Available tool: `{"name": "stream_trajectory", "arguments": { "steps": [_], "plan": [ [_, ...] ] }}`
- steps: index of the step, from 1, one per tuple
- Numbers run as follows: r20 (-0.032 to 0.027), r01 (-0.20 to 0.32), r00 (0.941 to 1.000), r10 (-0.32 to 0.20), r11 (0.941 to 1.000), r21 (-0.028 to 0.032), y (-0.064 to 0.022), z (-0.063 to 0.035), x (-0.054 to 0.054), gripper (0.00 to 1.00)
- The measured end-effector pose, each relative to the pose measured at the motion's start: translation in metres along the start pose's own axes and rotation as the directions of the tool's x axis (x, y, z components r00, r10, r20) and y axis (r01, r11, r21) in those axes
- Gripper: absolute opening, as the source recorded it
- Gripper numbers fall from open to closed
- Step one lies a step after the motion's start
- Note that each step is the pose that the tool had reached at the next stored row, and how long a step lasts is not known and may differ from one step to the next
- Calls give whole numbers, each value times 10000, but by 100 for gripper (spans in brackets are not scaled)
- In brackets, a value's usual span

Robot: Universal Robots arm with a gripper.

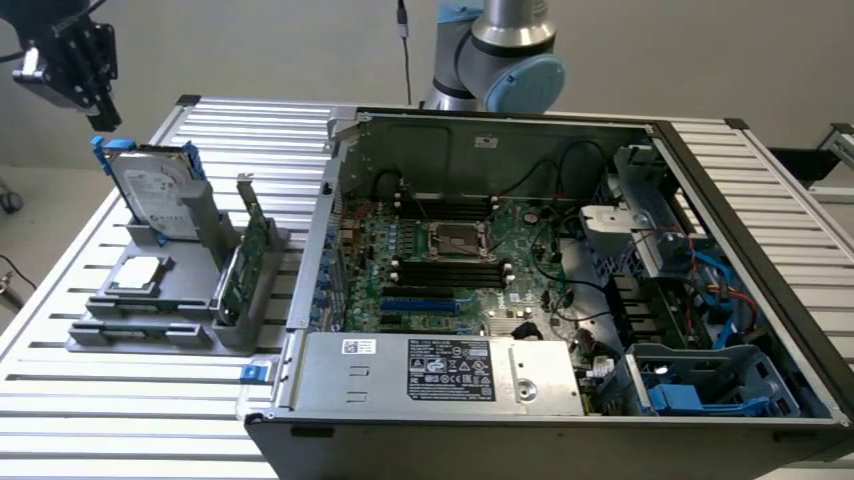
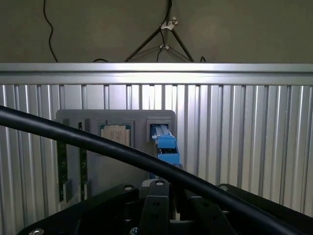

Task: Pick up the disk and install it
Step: 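Pick up the disk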

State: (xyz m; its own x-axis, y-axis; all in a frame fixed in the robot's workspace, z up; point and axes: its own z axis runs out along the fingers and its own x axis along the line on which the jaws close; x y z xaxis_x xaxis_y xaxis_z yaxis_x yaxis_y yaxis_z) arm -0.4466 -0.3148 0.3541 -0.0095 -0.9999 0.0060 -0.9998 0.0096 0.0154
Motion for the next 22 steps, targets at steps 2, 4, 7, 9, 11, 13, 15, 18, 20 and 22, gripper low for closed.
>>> {"name": "stream_trajectory", "arguments": {
  "steps": [2, 4, 7, 9, 11, 13, 15, 18, 20, 22],
  "plan": [
    [1, 9, 10000, -9, 10000, -13, -12, 0, -1, 30],
    [1, 20, 10000, -20, 10000, -33, -34, -1, 0, 36],
    [-1, 40, 10000, -40, 10000, -74, -69, 6, 7, 48],
    [0, 50, 10000, -50, 10000, -78, -72, 35, 13, 54],
    [1, 59, 10000, -59, 10000, -78, -73, 71, 20, 54],
    [1, 68, 10000, -68, 9999, -77, -73, 107, 24, 54],
    [3, 83, 10000, -83, 9999, -78, -74, 143, 27, 54],
    [6, 103, 9999, -103, 9999, -78, -75, 198, 26, 54],
    [8, 115, 9999, -115, 9999, -77, -76, 234, 26, 54],
    [6, 126, 9999, -126, 9999, -79, -76, 270, 26, 54]
  ]
}}
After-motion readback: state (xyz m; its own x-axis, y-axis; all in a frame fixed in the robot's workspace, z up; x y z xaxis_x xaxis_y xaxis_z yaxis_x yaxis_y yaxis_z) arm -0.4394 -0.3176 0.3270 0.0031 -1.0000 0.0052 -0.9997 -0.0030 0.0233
